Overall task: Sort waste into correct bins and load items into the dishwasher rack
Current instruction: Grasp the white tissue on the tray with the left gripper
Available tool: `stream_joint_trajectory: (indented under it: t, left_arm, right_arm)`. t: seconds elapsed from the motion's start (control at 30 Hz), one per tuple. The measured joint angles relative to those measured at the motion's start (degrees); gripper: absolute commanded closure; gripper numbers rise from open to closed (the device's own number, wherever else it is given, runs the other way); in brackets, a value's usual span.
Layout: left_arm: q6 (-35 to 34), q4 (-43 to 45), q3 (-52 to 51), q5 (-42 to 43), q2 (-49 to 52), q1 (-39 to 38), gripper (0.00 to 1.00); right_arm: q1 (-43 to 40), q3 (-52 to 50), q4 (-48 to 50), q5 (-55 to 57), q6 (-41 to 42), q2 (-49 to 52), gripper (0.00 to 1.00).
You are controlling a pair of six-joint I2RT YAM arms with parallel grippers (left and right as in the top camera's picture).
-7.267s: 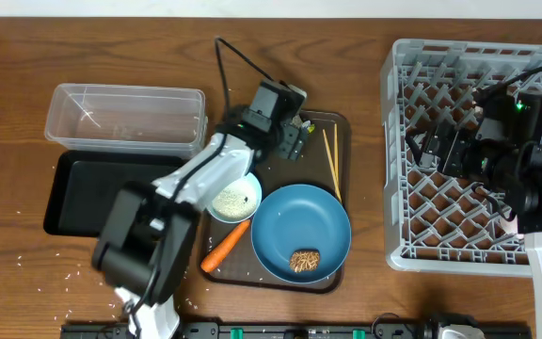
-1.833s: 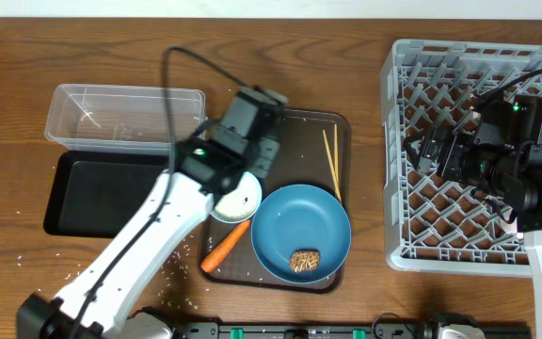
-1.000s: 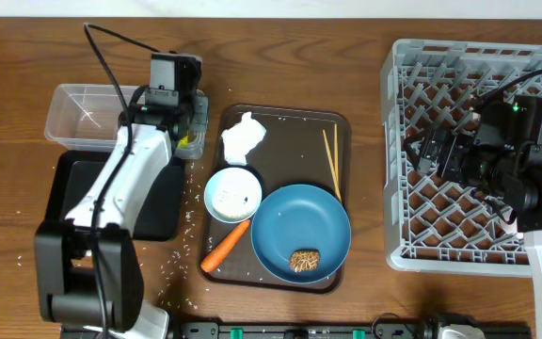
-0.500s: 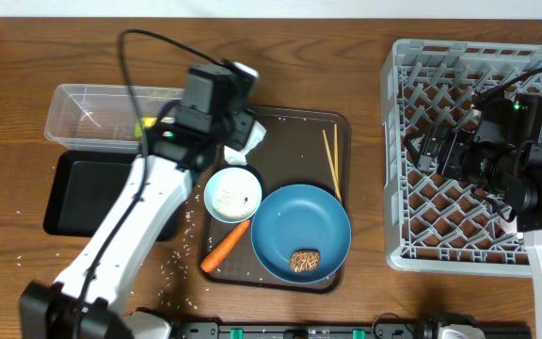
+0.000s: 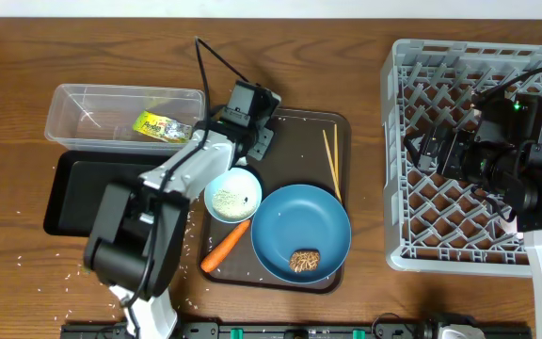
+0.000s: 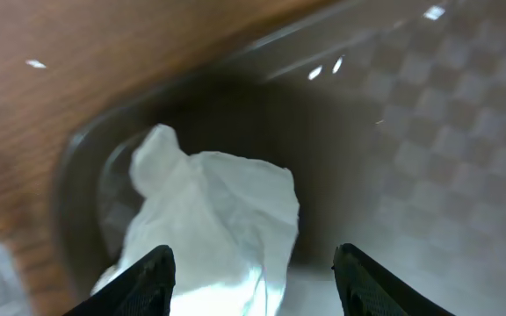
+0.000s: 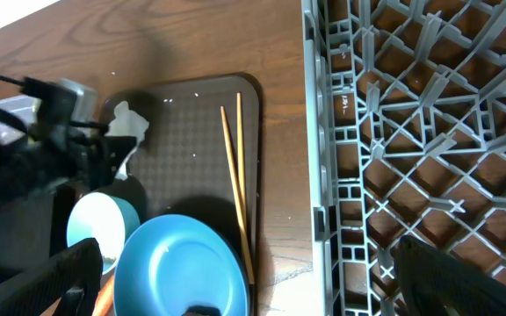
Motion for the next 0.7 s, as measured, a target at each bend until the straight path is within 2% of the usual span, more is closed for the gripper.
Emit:
stream_joint_trajectory:
  t: [0.07,0.17,0.43,0.7]
  left_arm:
    - [0.0,0.09,-0.02,-0.15,1.18,0.0,0.41]
    - [0.04,0.35,-0.02,-0.2,1.9,0.0,0.52]
    - [1.29,2.23,-0.04,-0.59,1.99,0.0,0.47]
    - [1.53,-0.76,-0.04,-1.38,0.55,0.0,0.47]
  right_arm:
    - [0.02,0.0,0.11,0.02,0.0,0.0,0.01]
    - [0.0,0.0,0.11,0.0,0.02,0.0,0.01]
    - [0.0,0.0,0.37,0.02,0.02,0.0,0.01]
    - [0.0,0.0,0.66,0.0,0.02,0.0,0.01]
